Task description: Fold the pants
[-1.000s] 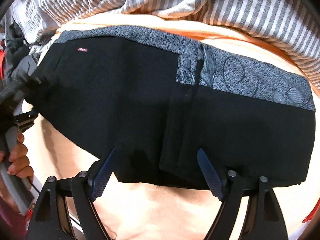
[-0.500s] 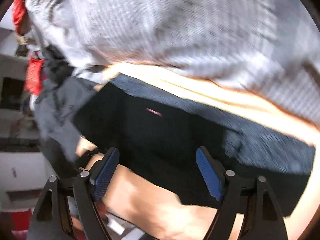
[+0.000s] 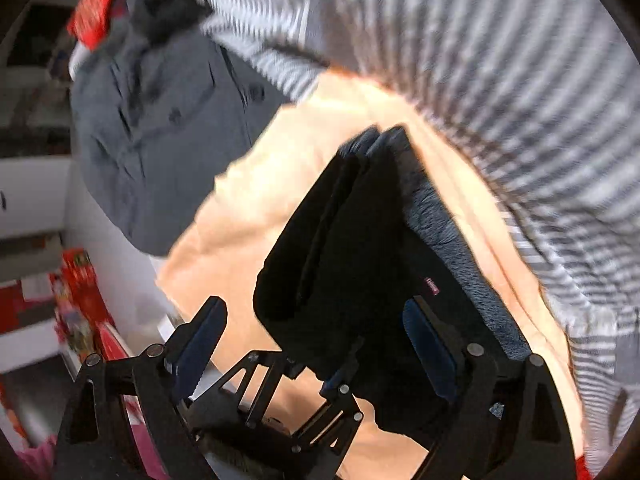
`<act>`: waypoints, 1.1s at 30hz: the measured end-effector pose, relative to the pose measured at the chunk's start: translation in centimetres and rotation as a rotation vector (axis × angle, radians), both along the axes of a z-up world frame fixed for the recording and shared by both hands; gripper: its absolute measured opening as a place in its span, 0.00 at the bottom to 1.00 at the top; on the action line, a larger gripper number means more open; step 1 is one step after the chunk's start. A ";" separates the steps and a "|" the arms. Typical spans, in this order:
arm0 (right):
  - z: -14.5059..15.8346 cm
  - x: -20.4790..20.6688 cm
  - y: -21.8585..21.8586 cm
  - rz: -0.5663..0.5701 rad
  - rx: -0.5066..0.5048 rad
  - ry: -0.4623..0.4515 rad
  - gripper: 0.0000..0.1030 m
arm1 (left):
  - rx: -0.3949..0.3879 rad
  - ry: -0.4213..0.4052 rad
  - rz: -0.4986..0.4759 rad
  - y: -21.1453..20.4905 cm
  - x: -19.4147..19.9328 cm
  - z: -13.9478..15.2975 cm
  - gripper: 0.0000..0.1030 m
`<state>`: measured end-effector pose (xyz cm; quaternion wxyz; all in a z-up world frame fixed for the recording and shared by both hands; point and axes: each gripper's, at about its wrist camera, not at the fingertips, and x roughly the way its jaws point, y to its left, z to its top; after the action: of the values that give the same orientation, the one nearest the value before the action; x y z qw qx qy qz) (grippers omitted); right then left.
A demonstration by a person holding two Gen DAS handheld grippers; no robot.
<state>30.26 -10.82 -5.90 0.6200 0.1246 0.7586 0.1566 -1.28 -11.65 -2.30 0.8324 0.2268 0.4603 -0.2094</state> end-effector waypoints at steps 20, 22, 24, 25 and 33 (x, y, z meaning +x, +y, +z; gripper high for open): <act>5.5 -14.5 -15.5 -0.450 0.313 -0.308 0.21 | -0.072 -0.083 -0.248 -6.3 -6.9 7.0 0.22; 6.1 -17.5 -17.9 -0.523 0.352 -0.348 0.21 | -0.082 -0.090 -0.296 -7.8 -8.6 8.0 0.22; 6.6 -20.3 -19.9 -0.577 0.369 -0.387 0.21 | -0.091 -0.091 -0.349 -9.7 -10.7 8.9 0.22; 6.9 -21.8 -21.0 -0.601 0.373 -0.407 0.21 | -0.096 -0.087 -0.368 -10.5 -11.3 9.2 0.22; 4.3 -34.5 -29.3 -0.854 0.404 -0.462 0.21 | -0.077 -0.014 -0.558 -18.0 -19.8 8.0 0.22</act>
<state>-4.21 -40.11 -1.57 0.7432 0.5021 0.4386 0.0564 -21.05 -29.63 5.71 0.7537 0.3145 0.3660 -0.4463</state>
